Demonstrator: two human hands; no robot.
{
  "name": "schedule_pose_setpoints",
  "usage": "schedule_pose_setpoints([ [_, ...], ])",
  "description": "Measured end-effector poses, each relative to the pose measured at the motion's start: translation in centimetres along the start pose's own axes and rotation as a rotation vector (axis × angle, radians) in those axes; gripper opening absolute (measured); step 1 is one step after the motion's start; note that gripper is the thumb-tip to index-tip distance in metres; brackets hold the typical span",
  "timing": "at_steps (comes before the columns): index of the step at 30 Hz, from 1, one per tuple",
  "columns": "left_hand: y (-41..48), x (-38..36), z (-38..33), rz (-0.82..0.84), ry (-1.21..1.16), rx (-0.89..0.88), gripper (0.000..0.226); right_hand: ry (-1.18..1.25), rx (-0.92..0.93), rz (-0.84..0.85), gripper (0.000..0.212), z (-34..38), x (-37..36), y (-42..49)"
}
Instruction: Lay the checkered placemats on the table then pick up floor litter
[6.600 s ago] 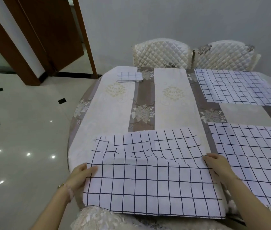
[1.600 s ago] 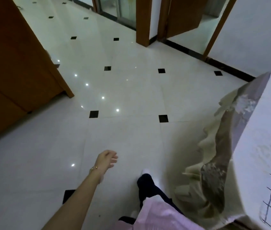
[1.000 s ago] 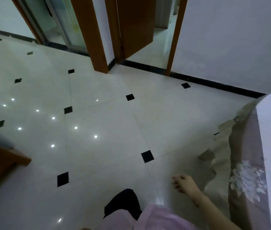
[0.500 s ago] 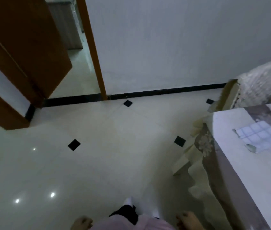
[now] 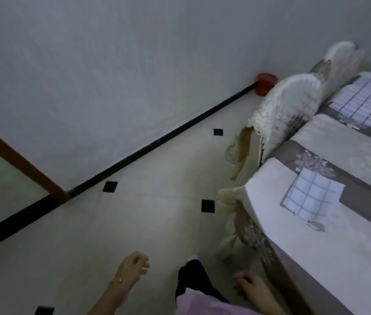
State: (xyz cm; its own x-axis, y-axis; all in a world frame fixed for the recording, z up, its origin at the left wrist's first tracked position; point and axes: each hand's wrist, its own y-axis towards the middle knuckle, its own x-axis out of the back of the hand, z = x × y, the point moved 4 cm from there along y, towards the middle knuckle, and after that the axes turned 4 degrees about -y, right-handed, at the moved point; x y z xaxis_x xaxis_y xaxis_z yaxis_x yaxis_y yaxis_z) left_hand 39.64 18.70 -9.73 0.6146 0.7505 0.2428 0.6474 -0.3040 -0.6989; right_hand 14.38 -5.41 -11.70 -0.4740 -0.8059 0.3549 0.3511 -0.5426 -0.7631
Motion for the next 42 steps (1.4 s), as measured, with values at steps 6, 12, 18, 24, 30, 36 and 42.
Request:
schedule_pose_setpoints([
  [6,5.0,-5.5,-8.9,0.218,0.372,-0.105,0.021,0.200,0.303,-0.116,0.027,14.0,4.6,-1.7],
  [12,6.0,-14.7,-22.7,0.448,0.691,-0.643,0.021,0.448,0.251,-0.601,0.028,15.0,13.7,-3.9],
  [18,4.1,-25.7,-29.3,0.634,1.099,-1.453,0.038,0.507,0.012,-0.942,0.036,9.7,17.4,-4.3],
  [24,4.2,-30.1,-29.0,0.781,1.490,-1.652,0.054,0.514,-0.227,-0.919,0.054,8.8,17.1,-3.5],
  [30,5.7,-30.3,-28.3,0.845,1.505,-1.649,0.055,0.491,-0.388,-0.942,0.023,10.1,16.8,-2.4],
  [36,5.2,-30.0,-29.9,0.908,1.530,-1.577,0.067,0.953,-0.105,-1.090,0.019,11.6,16.6,-4.3],
  [42,0.8,-31.1,-33.6,1.145,0.750,-0.858,0.053,1.263,0.172,-1.052,0.014,15.2,15.6,-8.7],
])
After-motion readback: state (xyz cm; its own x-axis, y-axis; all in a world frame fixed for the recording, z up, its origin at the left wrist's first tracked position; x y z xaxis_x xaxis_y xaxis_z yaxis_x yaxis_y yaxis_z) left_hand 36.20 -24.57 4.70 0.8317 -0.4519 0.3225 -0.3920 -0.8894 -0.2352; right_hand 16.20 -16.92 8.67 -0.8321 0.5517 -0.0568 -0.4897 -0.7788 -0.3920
